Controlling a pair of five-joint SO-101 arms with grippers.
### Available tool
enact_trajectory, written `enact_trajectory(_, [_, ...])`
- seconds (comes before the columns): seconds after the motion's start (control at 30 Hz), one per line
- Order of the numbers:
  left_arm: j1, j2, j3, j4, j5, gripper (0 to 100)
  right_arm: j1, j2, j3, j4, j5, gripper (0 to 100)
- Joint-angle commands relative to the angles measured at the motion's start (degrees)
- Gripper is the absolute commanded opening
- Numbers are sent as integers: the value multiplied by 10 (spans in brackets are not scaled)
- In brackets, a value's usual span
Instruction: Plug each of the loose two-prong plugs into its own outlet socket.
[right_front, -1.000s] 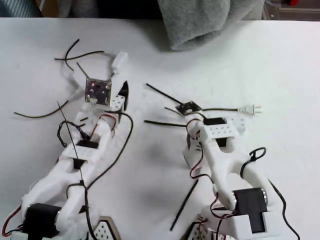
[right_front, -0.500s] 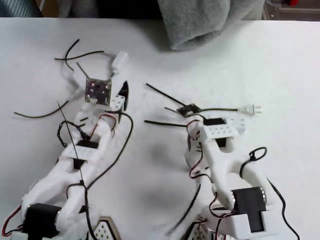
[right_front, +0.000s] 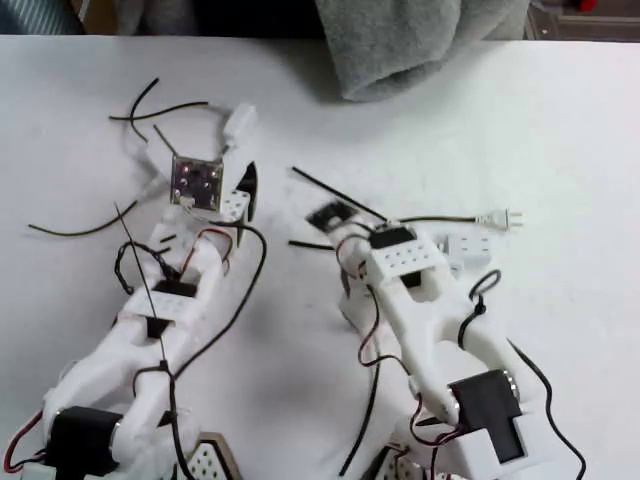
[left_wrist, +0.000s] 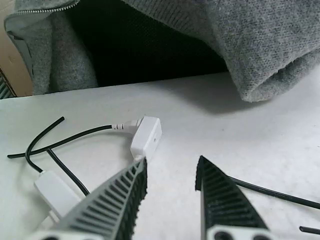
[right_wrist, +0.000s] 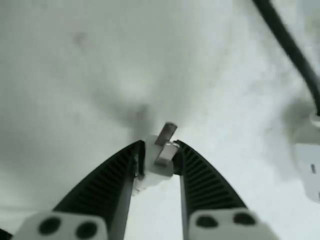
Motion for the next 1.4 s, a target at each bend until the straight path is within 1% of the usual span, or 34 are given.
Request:
enact_trajectory(0.0, [-3, 0, -24, 3, -4, 166, -7, 7, -69, 7, 63, 40])
enact_trajectory(0.1, [-4, 0, -24, 3, -4, 166, -7, 55, -98, 6, 72, 40])
enact_trajectory(0.27, [-4, 0, -24, 3, -4, 165, -8, 201, -154, 4, 72, 41])
enact_trajectory(0.37, [-4, 0, -24, 3, -4, 165, -9, 242, -196, 39, 72, 46])
enact_trajectory(0.43, [-4, 0, -24, 3, -5, 165, -23, 233, -206, 72, 69, 71])
enact_trajectory(0.5, [-4, 0, -24, 3, -6, 165, -38, 210, -200, 84, 46, 137])
enact_trajectory(0.6, [-4, 0, -24, 3, -6, 165, -53, 160, -169, 79, 30, 236])
enact_trajectory(0.67, [-4, 0, -24, 3, -6, 165, -58, 117, -140, 69, 30, 266])
enact_trajectory(0.83, [-4, 0, -24, 3, -6, 165, -46, 15, -52, 21, 26, 269])
enact_trajectory(0.93, [-3, 0, -24, 3, -5, 165, -43, -15, 3, -21, 26, 269])
enact_trajectory(1.1, [-1, 0, -24, 3, -6, 165, -46, -7, 40, -67, 26, 264])
enact_trajectory(1.27, [-1, 1, -24, 3, -6, 165, -46, 9, 34, -78, 25, 188])
enact_trajectory(1.37, [-1, 1, -23, 3, -6, 165, -46, 12, 33, -102, 8, 186])
